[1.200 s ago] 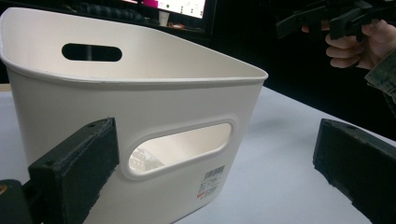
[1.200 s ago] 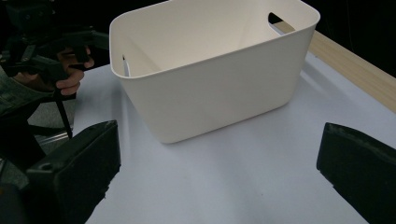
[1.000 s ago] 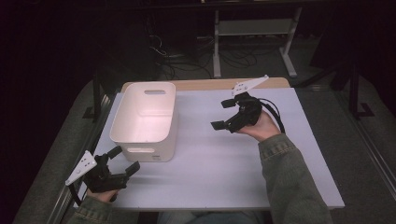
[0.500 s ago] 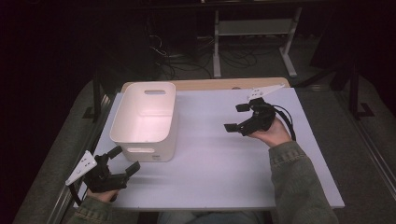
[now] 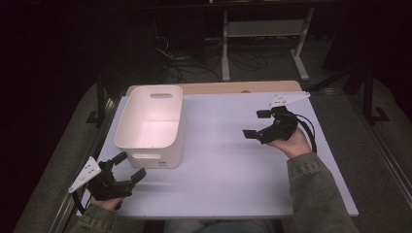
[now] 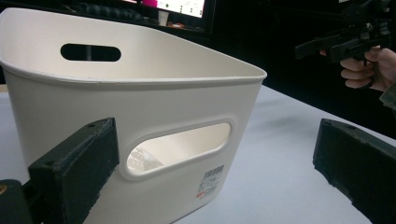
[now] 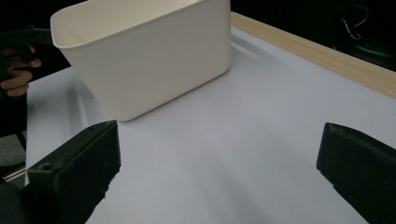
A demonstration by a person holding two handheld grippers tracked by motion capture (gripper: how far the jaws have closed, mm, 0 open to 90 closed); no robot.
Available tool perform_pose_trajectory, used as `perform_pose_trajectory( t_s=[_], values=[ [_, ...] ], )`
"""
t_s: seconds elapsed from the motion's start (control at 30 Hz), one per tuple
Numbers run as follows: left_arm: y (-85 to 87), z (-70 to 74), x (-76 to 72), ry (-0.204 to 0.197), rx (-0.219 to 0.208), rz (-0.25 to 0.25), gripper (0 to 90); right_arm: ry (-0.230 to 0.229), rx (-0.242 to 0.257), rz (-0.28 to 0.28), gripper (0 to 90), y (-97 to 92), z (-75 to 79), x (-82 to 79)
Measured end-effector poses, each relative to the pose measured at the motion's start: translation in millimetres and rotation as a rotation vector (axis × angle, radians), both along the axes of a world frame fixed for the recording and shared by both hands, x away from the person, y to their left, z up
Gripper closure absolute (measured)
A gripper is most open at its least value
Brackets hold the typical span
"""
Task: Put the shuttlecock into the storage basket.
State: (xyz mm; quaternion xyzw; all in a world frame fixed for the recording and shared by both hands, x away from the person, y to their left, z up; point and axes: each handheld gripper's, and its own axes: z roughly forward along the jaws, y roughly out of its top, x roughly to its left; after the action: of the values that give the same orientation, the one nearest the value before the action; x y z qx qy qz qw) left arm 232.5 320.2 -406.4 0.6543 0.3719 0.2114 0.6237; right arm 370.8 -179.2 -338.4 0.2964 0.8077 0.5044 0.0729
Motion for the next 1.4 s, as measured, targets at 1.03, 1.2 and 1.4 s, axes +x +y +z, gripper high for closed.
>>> perform_pose_trajectory(
  t_s=[1.03,1.2,1.4],
  values=[
    [0.2,0.4,-0.8,0.006,-0.005,0.006,0.0,0.005,0.057,-0.115,0.0,-37.0,-33.2,-34.2],
    [0.3,0.2,-0.5,0.0,0.003,0.001,0.0,0.006,0.06,-0.13,0.0,-41.0,-37.7,-37.9],
    [0.7,0.3,-0.5,0.001,0.007,0.0,0.0,0.007,0.063,-0.145,0.0,-47.3,-44.5,-42.8]
  ],
)
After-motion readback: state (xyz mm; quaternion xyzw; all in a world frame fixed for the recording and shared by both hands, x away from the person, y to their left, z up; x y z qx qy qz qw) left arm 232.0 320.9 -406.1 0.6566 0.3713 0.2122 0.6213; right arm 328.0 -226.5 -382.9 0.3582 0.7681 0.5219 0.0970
